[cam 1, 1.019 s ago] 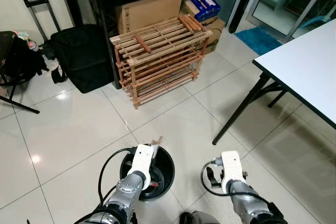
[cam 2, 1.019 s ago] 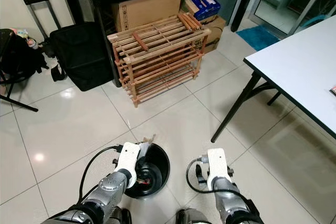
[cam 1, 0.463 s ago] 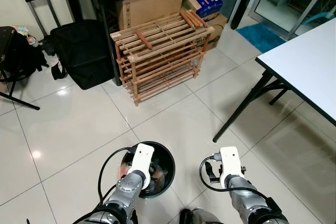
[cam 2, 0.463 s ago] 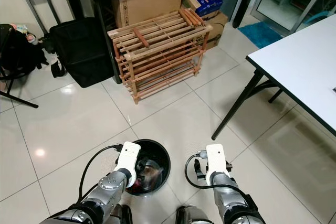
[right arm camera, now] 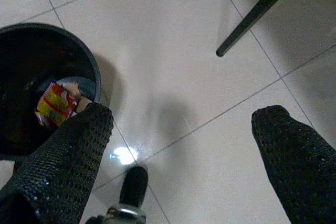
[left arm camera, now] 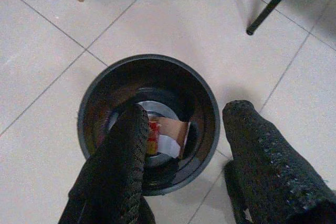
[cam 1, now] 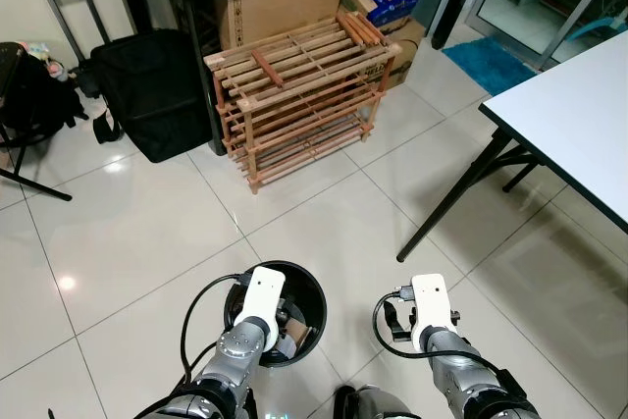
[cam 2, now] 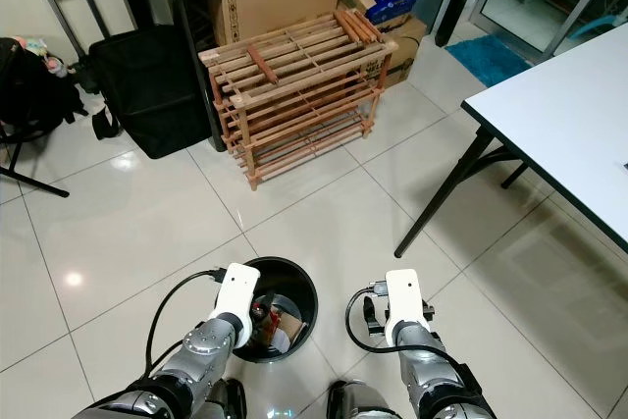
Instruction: Picking trash to rubbish bin
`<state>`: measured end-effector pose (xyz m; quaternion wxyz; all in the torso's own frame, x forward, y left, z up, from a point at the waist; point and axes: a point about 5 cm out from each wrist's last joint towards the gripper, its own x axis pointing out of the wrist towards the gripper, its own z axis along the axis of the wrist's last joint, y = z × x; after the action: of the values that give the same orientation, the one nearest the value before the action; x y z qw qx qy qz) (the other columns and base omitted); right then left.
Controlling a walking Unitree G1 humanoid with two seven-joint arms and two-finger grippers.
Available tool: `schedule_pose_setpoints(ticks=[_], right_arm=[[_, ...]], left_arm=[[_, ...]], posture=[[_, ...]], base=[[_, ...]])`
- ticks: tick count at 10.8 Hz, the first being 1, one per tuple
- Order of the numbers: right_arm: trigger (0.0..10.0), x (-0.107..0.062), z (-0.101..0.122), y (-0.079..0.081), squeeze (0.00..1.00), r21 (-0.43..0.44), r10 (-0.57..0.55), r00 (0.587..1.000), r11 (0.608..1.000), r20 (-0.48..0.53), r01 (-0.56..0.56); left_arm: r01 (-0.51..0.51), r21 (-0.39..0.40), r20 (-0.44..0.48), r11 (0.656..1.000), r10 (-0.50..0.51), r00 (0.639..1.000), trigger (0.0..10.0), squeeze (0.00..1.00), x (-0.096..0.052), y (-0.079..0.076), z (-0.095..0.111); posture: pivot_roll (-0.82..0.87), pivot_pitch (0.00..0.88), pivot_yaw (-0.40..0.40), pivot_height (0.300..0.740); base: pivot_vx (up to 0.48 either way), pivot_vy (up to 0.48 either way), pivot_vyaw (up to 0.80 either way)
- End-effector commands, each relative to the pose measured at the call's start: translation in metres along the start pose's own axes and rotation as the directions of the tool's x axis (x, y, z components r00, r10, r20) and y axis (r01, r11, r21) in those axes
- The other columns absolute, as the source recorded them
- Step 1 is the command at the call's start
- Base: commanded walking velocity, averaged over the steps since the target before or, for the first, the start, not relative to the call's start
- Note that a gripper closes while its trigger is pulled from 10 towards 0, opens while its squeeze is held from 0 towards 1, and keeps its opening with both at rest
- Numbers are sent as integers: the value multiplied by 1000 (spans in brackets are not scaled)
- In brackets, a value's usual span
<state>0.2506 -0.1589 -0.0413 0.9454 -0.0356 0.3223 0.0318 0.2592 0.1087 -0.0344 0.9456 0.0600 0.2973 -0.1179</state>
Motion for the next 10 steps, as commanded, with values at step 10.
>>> schedule_pose_setpoints(ticks=[10], right_arm=[[10000, -30, 188, -19, 0, 143, -120, 672, 989, 731, 22]], left_arm=[[-329, -54, 720, 943, 265, 641, 10000, 0, -32, 69, 160]], posture=[[7, 62, -37, 716]], base=[[0, 0, 0]])
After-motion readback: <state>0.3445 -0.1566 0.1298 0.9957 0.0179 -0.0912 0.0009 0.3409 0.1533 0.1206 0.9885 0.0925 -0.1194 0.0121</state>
